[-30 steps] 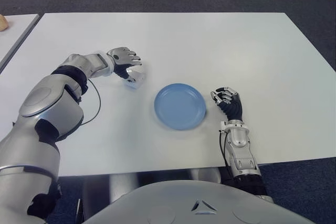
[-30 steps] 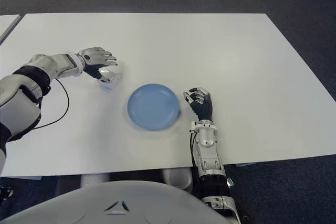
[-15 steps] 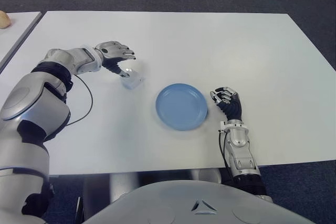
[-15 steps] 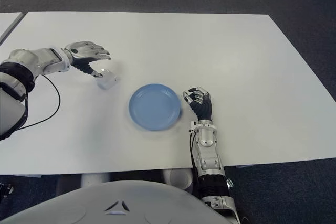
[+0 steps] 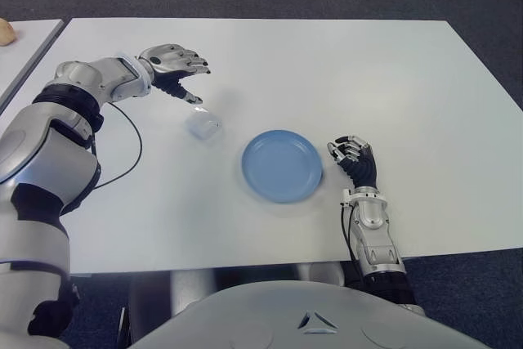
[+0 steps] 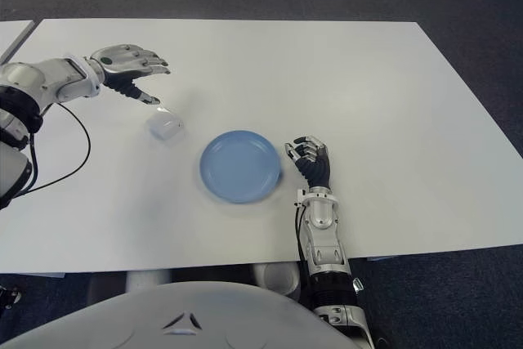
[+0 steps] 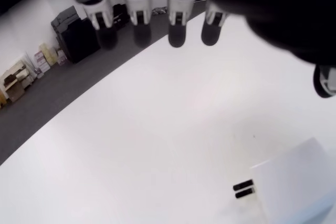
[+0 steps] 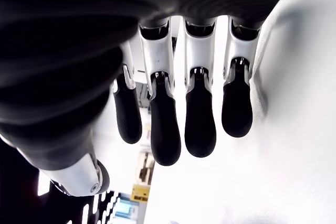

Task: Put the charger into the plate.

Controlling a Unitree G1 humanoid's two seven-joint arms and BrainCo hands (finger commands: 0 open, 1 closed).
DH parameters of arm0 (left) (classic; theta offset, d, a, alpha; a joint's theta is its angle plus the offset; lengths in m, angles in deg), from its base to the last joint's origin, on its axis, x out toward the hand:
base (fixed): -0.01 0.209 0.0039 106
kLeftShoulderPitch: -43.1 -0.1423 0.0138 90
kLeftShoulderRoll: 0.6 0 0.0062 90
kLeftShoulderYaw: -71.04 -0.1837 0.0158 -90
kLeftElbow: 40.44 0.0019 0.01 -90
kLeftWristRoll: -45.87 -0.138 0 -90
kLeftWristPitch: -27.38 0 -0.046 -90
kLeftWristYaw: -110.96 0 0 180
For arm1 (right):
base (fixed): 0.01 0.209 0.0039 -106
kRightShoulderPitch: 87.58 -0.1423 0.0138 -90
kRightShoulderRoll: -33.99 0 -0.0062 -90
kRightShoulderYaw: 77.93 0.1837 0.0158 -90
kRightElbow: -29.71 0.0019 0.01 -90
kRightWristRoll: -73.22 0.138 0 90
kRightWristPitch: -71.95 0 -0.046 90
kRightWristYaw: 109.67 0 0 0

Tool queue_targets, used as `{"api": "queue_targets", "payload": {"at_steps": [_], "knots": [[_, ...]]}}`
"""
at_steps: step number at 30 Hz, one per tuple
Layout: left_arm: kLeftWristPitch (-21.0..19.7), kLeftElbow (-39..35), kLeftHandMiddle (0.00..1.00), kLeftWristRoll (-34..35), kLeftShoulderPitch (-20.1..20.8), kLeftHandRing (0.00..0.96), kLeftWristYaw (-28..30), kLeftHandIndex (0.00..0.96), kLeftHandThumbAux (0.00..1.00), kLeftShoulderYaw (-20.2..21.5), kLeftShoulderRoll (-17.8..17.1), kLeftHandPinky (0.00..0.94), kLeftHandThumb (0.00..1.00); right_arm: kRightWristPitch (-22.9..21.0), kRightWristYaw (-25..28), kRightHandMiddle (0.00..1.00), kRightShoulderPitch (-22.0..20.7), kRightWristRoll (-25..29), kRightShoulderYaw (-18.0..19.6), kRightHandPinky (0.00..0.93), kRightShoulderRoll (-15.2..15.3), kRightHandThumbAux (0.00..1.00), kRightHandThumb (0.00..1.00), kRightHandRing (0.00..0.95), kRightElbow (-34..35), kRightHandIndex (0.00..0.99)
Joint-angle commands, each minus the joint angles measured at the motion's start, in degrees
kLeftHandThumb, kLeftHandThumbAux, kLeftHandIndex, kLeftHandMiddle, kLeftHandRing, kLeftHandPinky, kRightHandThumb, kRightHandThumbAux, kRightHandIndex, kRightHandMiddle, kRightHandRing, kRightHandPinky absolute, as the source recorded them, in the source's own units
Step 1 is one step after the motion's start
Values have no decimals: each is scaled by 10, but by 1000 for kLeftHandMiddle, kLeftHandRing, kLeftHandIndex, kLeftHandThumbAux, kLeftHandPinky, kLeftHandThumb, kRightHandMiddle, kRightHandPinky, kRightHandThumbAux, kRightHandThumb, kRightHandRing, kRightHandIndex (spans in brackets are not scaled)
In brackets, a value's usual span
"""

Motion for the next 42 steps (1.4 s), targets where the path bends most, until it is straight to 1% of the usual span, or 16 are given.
{"api": "queue_targets", "payload": {"at_steps": [1, 6, 11, 17, 21, 25, 32, 36, 42], "knots": [[7, -5, 0, 0, -8, 0, 14, 0, 195, 4, -6, 0, 451, -12, -2, 630, 4, -4, -2, 628, -2, 731, 705, 635, 1, 430], [15, 0, 0, -7, -13, 0, 7, 0, 201, 1, -5, 0, 454, -9, -1, 634, 5, -5, -3, 638, -3, 731, 705, 642, 2, 430], [11, -1, 0, -28, -20, 0, 3, 0, 215, -15, -2, 0, 470, -12, 0, 634, 6, -4, -3, 623, -4, 731, 705, 639, 4, 430], [12, -6, 0, -53, -20, 0, 0, 0, 215, -36, 0, 0, 452, -14, 0, 632, 7, -4, -3, 617, -5, 731, 704, 632, 6, 431], [7, -14, 0, -82, -21, 0, -8, 0, 233, -59, 2, 0, 426, -14, -3, 631, 8, -5, -3, 620, -6, 731, 705, 632, 7, 430], [4, -16, 0, -97, -20, 0, -16, 0, 243, -70, 2, 0, 415, -14, -4, 629, 9, -6, -3, 615, -7, 731, 705, 629, 8, 430], [-21, -23, 0, -143, -22, 0, -33, 0, 248, -108, 11, 0, 386, -14, -6, 625, 10, -7, -3, 612, -8, 731, 705, 627, 6, 430], [-31, -18, 0, -155, -25, 0, -45, 0, 253, -121, 18, 0, 369, -11, -7, 623, 10, -7, -3, 616, -9, 730, 705, 627, 4, 430], [-44, -8, 0, -173, -28, 0, -59, 0, 255, -144, 29, 0, 372, -12, -8, 624, 13, -5, -3, 622, -11, 730, 704, 633, 9, 430]]}}
